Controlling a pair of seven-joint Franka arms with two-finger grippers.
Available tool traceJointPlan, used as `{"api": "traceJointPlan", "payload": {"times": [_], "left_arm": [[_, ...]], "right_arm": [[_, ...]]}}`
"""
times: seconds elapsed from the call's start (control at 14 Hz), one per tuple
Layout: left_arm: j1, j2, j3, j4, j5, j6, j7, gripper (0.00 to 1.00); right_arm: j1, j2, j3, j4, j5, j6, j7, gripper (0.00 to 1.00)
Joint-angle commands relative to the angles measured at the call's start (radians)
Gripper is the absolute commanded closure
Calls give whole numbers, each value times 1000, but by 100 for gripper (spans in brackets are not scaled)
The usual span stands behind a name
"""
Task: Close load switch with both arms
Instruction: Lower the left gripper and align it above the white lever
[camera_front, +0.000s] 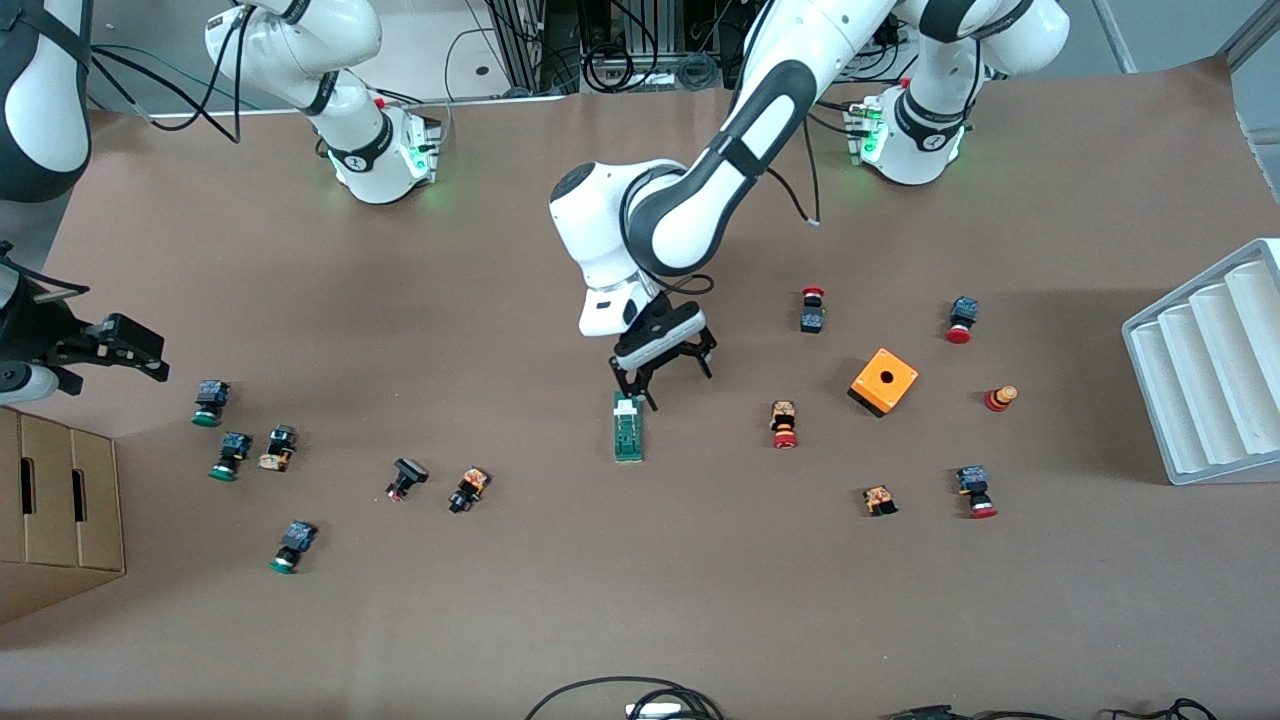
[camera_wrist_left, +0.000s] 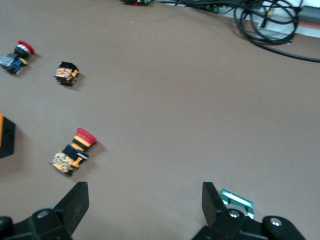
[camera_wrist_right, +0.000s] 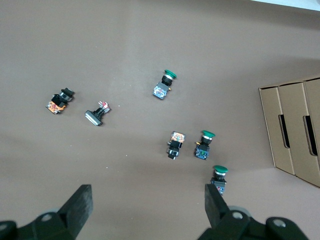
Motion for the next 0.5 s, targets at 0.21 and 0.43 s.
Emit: {"api": "traceJointPlan", "payload": {"times": [0.21,0.43], "left_arm": [[-80,6,9,21,113,5,-44,0],[-79,-16,12,18,128,5,-44,0]], "right_arm": [[11,4,-5,16,-18,-5,2,0],[11,4,-5,16,-18,-5,1,0]]}}
